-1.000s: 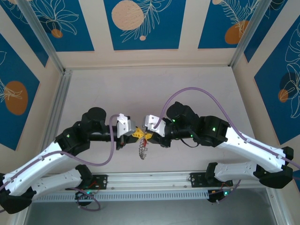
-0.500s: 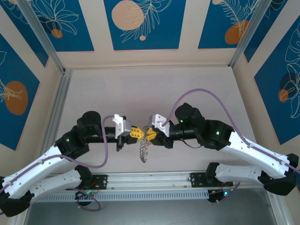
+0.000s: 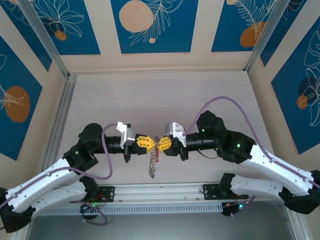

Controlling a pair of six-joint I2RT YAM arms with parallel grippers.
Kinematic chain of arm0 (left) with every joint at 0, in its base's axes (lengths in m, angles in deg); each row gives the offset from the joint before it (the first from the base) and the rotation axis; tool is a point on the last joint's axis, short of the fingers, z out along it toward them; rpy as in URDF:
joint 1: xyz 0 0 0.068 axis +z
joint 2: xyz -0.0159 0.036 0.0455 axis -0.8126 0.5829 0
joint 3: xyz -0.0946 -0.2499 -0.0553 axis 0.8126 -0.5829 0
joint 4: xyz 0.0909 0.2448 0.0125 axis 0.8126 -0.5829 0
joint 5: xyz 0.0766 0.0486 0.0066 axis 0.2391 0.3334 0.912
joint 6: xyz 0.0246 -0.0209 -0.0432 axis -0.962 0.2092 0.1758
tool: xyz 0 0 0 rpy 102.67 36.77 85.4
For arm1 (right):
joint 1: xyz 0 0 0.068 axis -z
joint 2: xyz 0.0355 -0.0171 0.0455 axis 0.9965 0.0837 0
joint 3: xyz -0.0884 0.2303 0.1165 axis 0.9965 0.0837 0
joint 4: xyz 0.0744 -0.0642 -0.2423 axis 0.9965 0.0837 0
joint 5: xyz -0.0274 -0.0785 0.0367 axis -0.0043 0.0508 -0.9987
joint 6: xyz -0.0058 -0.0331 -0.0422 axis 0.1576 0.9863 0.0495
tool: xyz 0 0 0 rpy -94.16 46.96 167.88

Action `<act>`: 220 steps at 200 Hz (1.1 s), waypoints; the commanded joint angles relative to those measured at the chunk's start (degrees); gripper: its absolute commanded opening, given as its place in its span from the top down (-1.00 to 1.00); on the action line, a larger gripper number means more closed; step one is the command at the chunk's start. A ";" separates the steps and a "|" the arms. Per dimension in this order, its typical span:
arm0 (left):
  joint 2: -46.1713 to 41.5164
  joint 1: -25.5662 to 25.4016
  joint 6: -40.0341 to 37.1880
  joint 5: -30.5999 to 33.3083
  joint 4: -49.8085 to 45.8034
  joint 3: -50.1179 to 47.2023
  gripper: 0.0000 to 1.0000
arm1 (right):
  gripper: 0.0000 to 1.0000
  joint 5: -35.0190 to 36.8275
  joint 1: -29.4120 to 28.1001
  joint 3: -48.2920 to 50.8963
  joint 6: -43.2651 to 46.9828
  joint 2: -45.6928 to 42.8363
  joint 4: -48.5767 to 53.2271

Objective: Put the keys on the keyring

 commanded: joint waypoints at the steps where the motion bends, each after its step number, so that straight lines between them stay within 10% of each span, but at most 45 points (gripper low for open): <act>1: -0.49 -0.60 3.06 -2.41 8.82 -0.73 1.00 | 0.74 -2.53 0.25 1.48 -0.50 -1.99 -2.63; 132: 1.64 -0.57 6.38 0.45 16.82 -3.84 1.00 | 0.64 -4.32 -0.18 4.34 -1.23 -3.69 -10.47; 175: 1.61 -0.57 7.23 0.57 18.36 -4.29 1.00 | 1.00 -1.22 -0.15 4.09 -0.81 -3.11 -9.26; 220: 1.39 -0.66 -4.10 2.30 -8.35 6.26 1.00 | 1.00 6.71 -0.19 -1.56 0.69 -0.16 1.99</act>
